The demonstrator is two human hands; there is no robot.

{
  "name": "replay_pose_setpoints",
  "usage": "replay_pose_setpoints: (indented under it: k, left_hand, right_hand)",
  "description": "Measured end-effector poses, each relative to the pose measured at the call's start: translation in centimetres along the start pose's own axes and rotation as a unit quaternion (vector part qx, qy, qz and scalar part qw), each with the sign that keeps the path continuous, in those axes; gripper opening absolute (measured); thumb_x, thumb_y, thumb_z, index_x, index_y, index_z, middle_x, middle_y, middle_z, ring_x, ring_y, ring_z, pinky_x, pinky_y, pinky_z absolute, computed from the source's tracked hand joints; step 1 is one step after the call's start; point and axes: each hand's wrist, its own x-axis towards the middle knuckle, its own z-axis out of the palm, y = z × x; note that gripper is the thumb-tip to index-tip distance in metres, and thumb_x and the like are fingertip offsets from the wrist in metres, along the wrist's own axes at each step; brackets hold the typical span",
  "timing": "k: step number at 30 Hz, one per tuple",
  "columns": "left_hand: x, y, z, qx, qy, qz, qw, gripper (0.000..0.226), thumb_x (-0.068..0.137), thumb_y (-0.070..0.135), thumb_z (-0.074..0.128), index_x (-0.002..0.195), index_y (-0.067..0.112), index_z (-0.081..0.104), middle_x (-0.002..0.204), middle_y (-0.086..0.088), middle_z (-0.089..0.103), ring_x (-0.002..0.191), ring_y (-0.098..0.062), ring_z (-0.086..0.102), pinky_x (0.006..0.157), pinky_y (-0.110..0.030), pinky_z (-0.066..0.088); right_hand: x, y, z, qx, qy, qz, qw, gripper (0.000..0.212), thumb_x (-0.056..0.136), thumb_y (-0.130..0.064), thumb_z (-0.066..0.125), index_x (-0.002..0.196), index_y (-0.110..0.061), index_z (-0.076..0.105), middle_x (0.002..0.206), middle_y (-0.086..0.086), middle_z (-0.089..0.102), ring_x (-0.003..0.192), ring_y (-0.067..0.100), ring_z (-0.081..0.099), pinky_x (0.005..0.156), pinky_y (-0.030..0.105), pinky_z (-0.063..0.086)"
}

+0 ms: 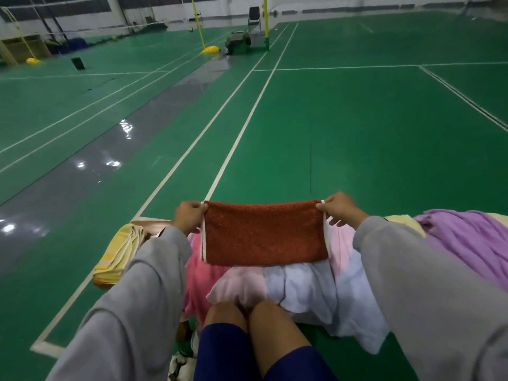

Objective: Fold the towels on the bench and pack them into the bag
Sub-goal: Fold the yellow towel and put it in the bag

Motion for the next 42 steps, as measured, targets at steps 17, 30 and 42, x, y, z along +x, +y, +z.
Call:
replay_pose_setpoints:
  k: [17,30,42]
  left_hand:
    - [0.8,-3.9,2.0,0.12,-0.21,-0.192,0.951,0.036,0.091,0.027,0.077,0.107,0.001,0.057,0.088,-0.015,0.065,0.069,-0.027,0.063,0.058,-0.031,0.053]
    - [-0.7,-1.0,2.4,0.116,-0.275,-0.196,0.934,0.016,0.083,0.011,0.066,0.072,0.012,0.054,0.066,-0.006,0.048,0.047,-0.013,0.037,0.049,-0.02,0.026]
    - [-5.4,9.7,9.6,0.148,-0.176,0.101,0.968,0.027,0.084,0.03,0.073,0.104,0.012,0.072,0.095,-0.013,0.071,0.087,-0.031,0.072,0.073,-0.044,0.064]
  right_hand:
    - [2.0,-6.6,10.9,-0.075,-0.093,-0.024,0.993,0.022,0.081,-0.019,0.064,0.07,-0.004,0.076,0.066,0.011,0.074,0.056,0.023,0.068,0.058,0.033,0.058]
    - [-3.1,-15.2,20.3,0.058,-0.25,-0.023,0.966,0.054,0.097,-0.059,0.048,0.112,-0.009,0.062,0.09,0.023,0.071,0.07,0.037,0.072,0.063,0.041,0.063]
    - [-1.7,-12.1,9.5,0.179,-0.15,0.046,0.971,0.023,0.079,-0.022,0.074,0.092,-0.003,0.069,0.081,0.018,0.069,0.066,0.034,0.07,0.057,0.05,0.062]
